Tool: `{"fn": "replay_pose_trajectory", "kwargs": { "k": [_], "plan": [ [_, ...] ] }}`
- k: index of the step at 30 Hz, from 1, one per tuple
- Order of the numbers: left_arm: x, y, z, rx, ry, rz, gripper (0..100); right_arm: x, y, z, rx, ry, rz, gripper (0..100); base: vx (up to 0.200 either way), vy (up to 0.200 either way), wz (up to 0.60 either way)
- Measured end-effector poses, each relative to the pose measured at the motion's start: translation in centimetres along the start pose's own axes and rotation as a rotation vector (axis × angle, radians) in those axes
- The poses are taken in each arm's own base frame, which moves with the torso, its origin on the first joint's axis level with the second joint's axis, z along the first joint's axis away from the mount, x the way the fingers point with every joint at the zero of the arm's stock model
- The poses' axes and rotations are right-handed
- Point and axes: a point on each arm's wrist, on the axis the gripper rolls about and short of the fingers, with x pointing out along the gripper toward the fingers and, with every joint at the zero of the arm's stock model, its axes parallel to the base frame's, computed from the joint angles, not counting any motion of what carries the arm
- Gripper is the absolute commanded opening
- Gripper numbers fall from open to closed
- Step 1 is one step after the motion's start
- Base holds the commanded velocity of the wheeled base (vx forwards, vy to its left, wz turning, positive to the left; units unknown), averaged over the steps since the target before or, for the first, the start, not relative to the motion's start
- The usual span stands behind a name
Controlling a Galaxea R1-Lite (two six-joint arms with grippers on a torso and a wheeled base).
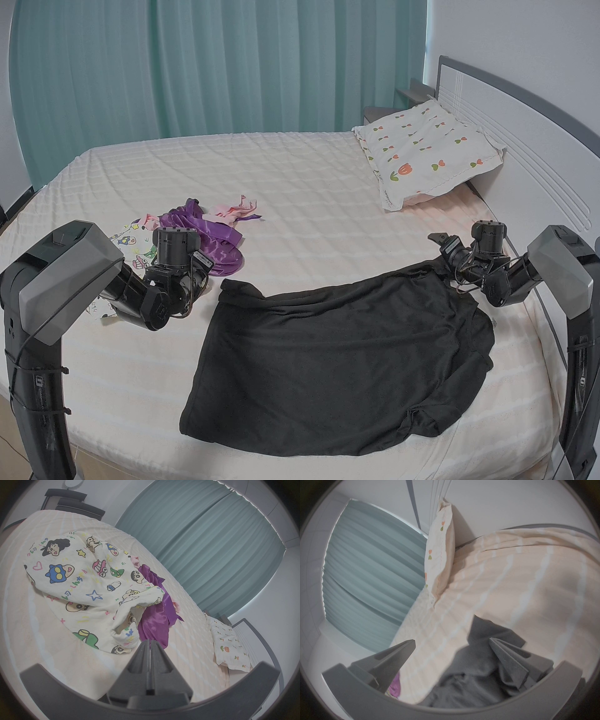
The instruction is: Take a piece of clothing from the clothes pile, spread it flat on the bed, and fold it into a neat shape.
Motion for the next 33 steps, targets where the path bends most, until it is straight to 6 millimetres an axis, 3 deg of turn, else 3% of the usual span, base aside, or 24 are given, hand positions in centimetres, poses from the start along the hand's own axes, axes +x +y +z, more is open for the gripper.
{"fn": "replay_pose_trajectory", "kwargs": {
  "k": [6,12,18,27,33],
  "plan": [
    [-0.6,0.1,0.2,-0.010,0.002,0.004,0,1.1,1.9,2.3,0.091,-0.151,0.193,100,0.000,0.000,0.00],
    [-1.0,0.1,0.3,-0.022,0.003,0.006,0,1.0,0.7,3.1,0.104,-0.181,0.203,100,0.000,0.000,0.00],
    [-1.7,0.2,0.5,-0.024,0.006,0.009,0,-0.5,-0.8,1.5,0.104,-0.094,0.123,100,0.000,0.000,0.00],
    [-3.5,0.7,0.7,-0.025,0.020,0.020,0,-4.3,2.5,-2.4,0.079,0.046,0.120,100,0.000,0.000,0.00],
    [-4.4,1.0,0.6,-0.036,0.022,0.004,0,-4.3,2.9,-4.8,0.057,0.122,0.080,100,0.000,0.000,0.00]
  ]
}}
